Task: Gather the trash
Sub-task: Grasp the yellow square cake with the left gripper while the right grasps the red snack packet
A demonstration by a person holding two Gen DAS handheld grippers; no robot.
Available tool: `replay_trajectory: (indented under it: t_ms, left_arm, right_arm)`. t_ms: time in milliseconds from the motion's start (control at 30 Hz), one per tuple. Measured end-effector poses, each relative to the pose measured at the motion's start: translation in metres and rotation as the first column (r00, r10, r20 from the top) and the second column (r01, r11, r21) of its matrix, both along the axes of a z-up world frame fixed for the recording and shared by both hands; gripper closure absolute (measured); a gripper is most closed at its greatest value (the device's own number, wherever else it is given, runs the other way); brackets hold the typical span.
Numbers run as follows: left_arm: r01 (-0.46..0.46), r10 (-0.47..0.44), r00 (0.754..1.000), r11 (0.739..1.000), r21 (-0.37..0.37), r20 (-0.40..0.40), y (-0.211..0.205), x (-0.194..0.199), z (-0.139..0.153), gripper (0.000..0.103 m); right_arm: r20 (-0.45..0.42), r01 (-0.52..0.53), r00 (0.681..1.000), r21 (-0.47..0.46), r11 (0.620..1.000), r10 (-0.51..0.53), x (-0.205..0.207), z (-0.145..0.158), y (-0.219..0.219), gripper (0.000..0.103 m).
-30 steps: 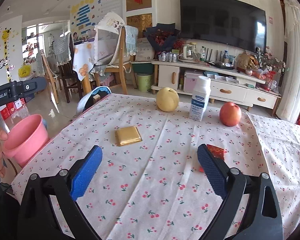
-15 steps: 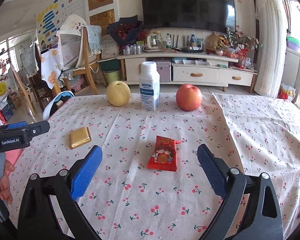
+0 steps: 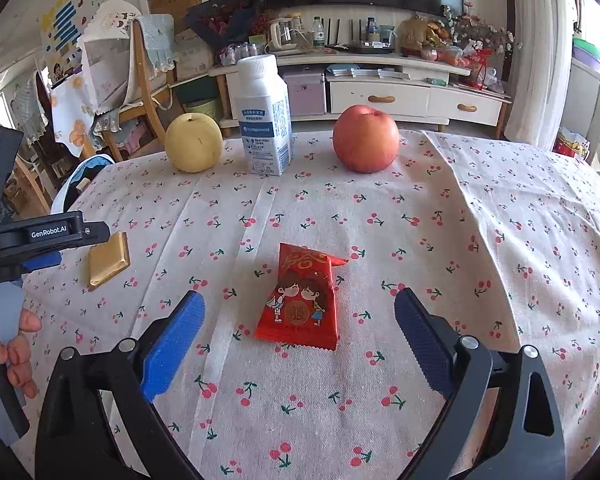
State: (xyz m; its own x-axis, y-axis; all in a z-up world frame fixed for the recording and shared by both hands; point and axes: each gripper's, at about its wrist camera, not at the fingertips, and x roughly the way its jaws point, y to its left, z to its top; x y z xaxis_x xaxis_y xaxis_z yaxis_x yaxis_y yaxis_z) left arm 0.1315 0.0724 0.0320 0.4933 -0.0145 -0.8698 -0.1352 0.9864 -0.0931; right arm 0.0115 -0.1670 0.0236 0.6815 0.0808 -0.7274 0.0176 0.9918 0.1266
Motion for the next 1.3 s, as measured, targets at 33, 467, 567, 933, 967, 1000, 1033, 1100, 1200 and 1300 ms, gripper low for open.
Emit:
replay_trajectory:
  t_ms: [33, 467, 567, 933, 967, 1000, 1033, 1100, 1200, 1300]
  left_arm:
    - [-0.007, 0.007, 1.0, 1.0, 0.008, -0.007, 0.0, 0.002, -0.003, 0.004]
    - [-0.021, 0.023, 1.0, 0.995, 0.098, -0.021, -0.005, 0.018, -0.028, 0.014]
    - [-0.001, 0.001, 1.0, 0.993, 0.12, -0.001, -0.008, 0.018, -0.028, 0.021]
    - [0.044, -0.051, 0.997, 0.993, 0.112, 0.055, -0.012, 0.01, -0.024, 0.039]
    - [0.05, -0.057, 0.997, 0.992, 0.112, 0.057, -0.012, 0.009, -0.024, 0.039]
    - [0.057, -0.063, 0.996, 0.992, 0.109, 0.058, -0.011, 0.007, -0.024, 0.039]
    - [0.06, -0.067, 0.996, 0.993, 0.103, 0.06, -0.01, 0.006, -0.024, 0.039]
    - [0.062, -0.068, 0.996, 0.994, 0.088, 0.065, -0.006, 0.002, -0.022, 0.039]
    - [0.056, -0.061, 0.995, 0.997, 0.062, 0.083, 0.001, -0.004, -0.016, 0.039]
    - [0.048, -0.051, 0.993, 0.998, 0.03, 0.108, 0.011, -0.015, -0.008, 0.039]
  right_arm:
    - [-0.007, 0.0, 1.0, 0.003, 1.0, 0.0, 0.003, -0.003, 0.0, 0.008]
    - [-0.044, -0.03, 0.999, -0.016, 0.999, 0.029, 0.033, -0.02, 0.0, 0.008]
    - [-0.048, -0.039, 0.998, -0.021, 0.999, 0.038, 0.038, -0.021, 0.001, 0.008]
    - [-0.06, -0.059, 0.996, -0.009, 0.998, 0.059, 0.04, -0.028, 0.0, 0.06]
    - [-0.059, -0.061, 0.996, -0.008, 0.998, 0.06, 0.039, -0.028, 0.0, 0.06]
    - [-0.057, -0.064, 0.996, -0.006, 0.998, 0.064, 0.039, -0.028, 0.0, 0.061]
    - [-0.053, -0.069, 0.996, -0.003, 0.998, 0.069, 0.038, -0.027, 0.0, 0.063]
    - [-0.047, -0.075, 0.996, 0.003, 0.997, 0.075, 0.035, -0.026, 0.001, 0.064]
    - [-0.043, -0.088, 0.995, 0.029, 0.996, 0.089, 0.032, -0.026, 0.002, 0.067]
    - [-0.034, -0.102, 0.994, 0.054, 0.993, 0.104, 0.028, -0.023, 0.006, 0.07]
